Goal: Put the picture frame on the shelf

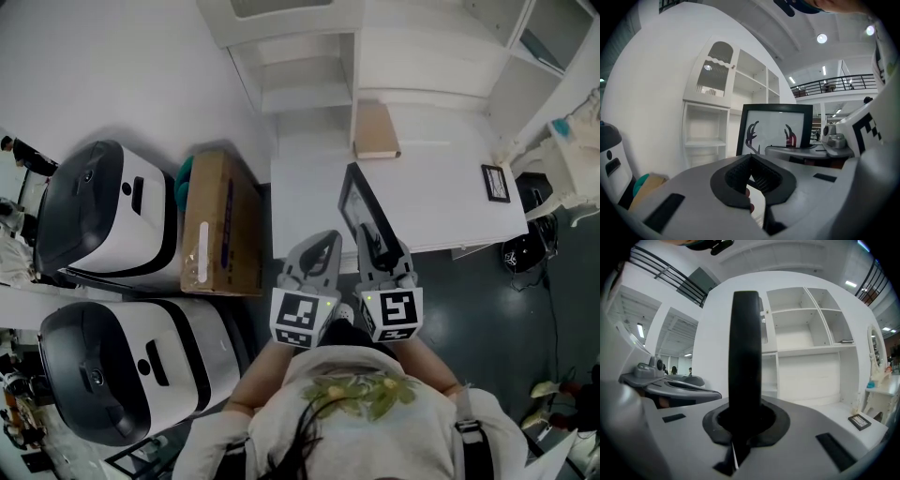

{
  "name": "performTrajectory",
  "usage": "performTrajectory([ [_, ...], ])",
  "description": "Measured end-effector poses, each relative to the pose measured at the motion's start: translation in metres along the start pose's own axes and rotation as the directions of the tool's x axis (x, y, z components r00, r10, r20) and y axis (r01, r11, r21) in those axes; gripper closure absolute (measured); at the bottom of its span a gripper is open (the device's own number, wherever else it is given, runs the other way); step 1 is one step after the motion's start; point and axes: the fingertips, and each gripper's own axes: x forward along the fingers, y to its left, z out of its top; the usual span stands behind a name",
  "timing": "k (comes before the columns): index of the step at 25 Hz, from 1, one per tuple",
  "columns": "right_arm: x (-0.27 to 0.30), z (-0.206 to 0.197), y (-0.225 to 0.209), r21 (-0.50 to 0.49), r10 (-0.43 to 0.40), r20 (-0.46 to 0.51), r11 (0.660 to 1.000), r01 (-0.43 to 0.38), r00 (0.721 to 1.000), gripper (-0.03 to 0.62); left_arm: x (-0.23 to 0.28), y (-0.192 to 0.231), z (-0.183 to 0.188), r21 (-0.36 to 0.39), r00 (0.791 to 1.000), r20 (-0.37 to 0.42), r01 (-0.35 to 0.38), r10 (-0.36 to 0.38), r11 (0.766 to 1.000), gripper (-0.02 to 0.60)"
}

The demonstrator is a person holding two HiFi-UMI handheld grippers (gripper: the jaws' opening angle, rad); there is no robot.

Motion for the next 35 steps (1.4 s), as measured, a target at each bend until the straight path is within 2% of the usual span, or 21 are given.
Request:
performTrajectory([
  [13, 0.034, -0.003, -0.023, -0.002, 0.008, -0.006, 1.000, -0.008, 1.000, 0.559, 0.027, 0.019, -0.004, -0.021, 0.999, -0.013, -0.032, 0.032, 0.999, 0.554],
  [20, 0.052, -0.004, -0.029, -0.004, -0.003, -0.016, 1.000, 0.003, 1.000, 0.559, 0.044, 0.028, -0.004, -0.025, 1.000, -0.019, -0.010, 0.009, 1.000, 0.554],
  [35, 0.123, 0.020, -0.039, -0.024, -0.025, 0.003, 0.999, 0.025, 1.000, 0.559, 0.090, 0.083, 0.017, -0.014, 1.000, -0.014, 0.024, -0.024, 1.000, 0.554],
])
